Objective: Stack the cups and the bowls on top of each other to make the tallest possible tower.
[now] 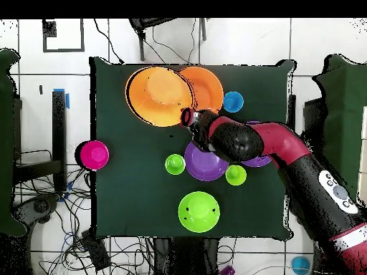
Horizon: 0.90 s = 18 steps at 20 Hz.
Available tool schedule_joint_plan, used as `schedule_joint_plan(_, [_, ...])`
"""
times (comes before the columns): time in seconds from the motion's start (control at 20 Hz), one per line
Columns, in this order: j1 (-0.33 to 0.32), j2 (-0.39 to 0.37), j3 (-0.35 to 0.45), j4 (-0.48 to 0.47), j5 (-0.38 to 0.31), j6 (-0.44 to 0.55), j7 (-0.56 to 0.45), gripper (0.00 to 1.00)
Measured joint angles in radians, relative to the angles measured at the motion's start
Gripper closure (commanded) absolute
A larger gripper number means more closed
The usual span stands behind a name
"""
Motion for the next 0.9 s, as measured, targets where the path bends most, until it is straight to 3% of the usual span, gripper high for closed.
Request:
schedule_joint_plan(0.5, [-0.062, 0.125, 0.101, -0.017, 0.007, 0.037, -0.085, 1.00])
schedule_joint_plan(0.9, [-0.108, 0.248, 0.168, -0.058, 0.018, 0.124, -0.250, 1.00])
